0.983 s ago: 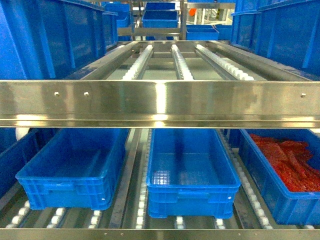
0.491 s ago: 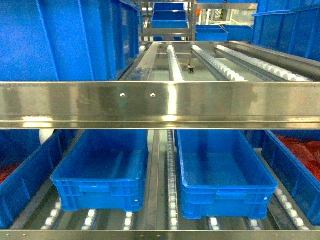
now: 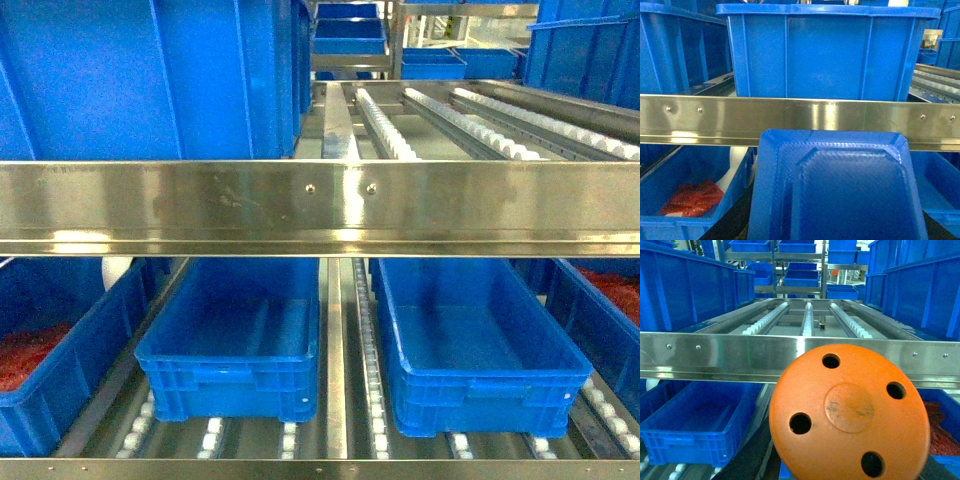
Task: Sort blue parts and orange caps into right shelf containers
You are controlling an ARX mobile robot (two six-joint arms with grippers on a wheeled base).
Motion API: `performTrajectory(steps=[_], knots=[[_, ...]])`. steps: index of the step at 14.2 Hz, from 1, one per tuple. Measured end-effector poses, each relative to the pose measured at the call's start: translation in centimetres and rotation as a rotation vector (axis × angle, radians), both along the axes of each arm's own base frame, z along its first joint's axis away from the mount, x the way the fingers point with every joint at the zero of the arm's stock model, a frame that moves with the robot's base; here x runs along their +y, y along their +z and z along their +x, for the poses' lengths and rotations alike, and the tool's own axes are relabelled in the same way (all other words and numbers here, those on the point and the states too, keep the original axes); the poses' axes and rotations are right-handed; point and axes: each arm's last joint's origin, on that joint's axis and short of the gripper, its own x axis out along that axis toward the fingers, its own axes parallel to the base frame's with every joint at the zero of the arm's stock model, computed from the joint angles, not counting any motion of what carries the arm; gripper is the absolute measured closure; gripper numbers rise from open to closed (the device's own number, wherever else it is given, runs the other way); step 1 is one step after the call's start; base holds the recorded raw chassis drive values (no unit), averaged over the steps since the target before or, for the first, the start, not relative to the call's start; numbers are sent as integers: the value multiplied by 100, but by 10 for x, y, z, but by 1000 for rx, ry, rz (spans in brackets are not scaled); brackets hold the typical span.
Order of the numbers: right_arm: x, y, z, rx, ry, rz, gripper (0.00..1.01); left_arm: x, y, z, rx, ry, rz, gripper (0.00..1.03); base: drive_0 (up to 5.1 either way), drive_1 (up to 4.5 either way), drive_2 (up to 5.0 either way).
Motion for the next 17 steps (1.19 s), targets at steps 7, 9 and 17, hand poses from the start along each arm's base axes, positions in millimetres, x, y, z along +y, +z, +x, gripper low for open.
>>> performTrajectory(steps=[7, 9, 17], knots=[[0, 0, 0, -1, 0, 0, 58, 0, 0, 0, 1, 0, 0, 60, 0, 0, 0], [0, 0, 0, -1, 0, 0, 58, 0, 0, 0, 1, 0, 0, 60, 0, 0, 0], [0, 0, 0, -1, -2, 0, 58, 0, 0, 0, 1, 0, 0, 60, 0, 0, 0]])
